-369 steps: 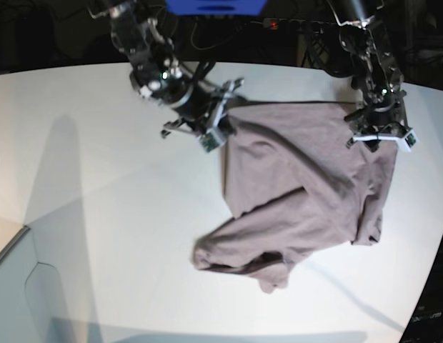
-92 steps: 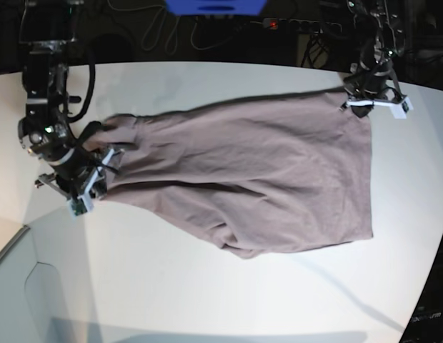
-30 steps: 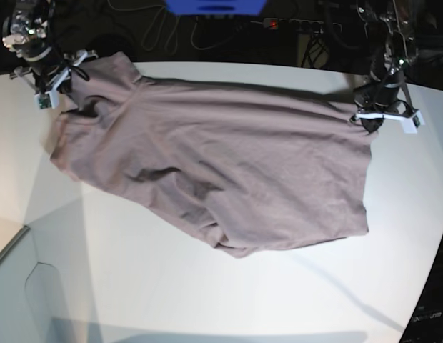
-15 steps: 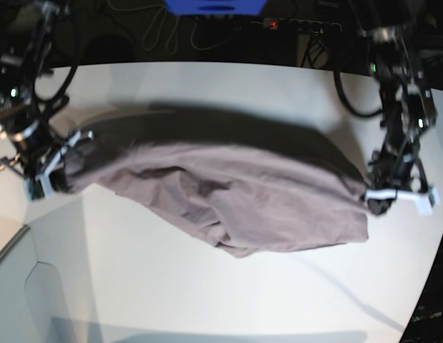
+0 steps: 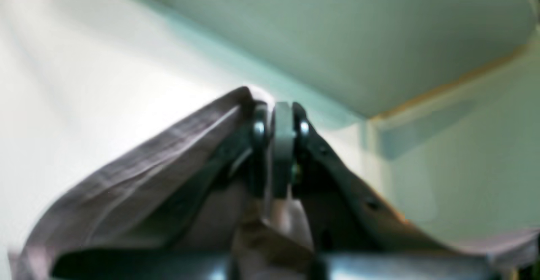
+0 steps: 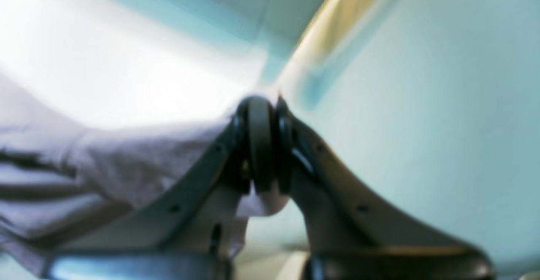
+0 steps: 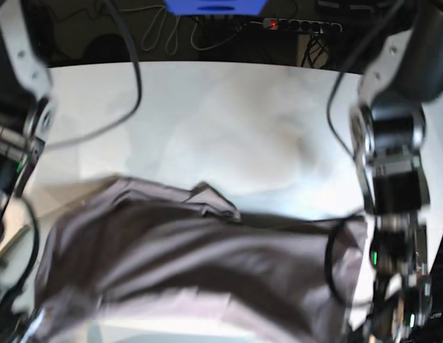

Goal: Layout the t-shirt on the table in an organized manner, then fold the t-shirt properly
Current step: 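Lift the shirt with both grippers and swing it flat onto the table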

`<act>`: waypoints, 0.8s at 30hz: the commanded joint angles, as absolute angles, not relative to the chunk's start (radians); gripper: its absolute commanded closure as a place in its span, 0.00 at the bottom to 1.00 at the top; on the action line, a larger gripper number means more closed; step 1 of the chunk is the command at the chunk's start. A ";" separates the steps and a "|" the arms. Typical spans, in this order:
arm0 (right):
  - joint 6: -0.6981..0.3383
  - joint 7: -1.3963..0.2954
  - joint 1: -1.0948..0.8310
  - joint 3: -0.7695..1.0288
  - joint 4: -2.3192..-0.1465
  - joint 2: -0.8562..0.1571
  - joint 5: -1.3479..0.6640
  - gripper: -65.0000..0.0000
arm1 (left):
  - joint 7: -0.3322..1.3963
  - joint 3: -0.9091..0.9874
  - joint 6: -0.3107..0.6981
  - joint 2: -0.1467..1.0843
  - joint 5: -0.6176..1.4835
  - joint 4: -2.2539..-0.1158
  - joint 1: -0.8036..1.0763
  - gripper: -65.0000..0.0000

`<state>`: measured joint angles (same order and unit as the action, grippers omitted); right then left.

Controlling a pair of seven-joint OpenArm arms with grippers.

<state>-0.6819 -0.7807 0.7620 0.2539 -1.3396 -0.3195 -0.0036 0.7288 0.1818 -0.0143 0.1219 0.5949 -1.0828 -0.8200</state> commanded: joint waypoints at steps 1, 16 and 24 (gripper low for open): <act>-0.679 -0.740 0.852 0.254 -1.308 -0.334 -0.007 1.00 | 0.702 0.170 -0.007 0.124 0.602 -1.055 -0.909 1.00; -0.616 -0.555 1.306 0.189 -1.043 -0.415 -0.007 1.00 | 0.545 0.070 -0.007 0.102 0.611 -0.828 -1.302 1.00; -0.616 -0.558 1.064 0.288 -1.202 -0.410 -0.013 1.00 | 0.553 0.085 -0.005 0.140 0.613 -0.926 -1.056 1.00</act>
